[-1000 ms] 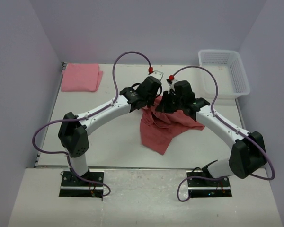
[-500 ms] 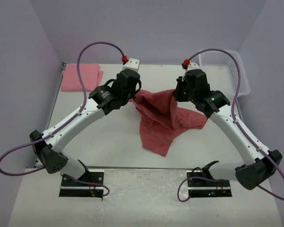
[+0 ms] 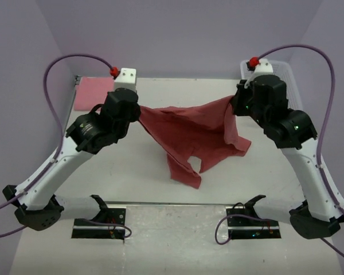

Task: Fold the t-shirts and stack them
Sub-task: Flatten out the tshirt

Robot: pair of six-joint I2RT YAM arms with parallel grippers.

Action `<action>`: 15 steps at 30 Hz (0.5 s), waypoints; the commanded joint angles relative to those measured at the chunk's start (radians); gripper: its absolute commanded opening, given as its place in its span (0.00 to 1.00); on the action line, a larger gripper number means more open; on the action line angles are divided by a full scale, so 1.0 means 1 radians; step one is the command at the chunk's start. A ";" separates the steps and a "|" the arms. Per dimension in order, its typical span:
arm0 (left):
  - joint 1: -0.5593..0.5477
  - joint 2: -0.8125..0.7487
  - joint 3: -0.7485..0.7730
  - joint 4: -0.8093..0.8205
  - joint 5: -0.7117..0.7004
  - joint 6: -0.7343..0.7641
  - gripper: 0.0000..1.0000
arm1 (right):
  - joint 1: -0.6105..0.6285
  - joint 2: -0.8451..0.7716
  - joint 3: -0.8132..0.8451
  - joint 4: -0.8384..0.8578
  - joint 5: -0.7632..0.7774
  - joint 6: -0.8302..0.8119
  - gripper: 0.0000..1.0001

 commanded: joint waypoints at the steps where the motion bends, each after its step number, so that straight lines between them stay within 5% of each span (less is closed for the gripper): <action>1: 0.000 -0.133 0.075 0.026 -0.060 0.059 0.00 | 0.006 -0.069 0.156 -0.110 0.102 -0.064 0.00; 15: 0.000 -0.410 0.263 0.114 0.214 0.268 0.00 | 0.013 -0.118 0.554 -0.256 0.038 -0.155 0.00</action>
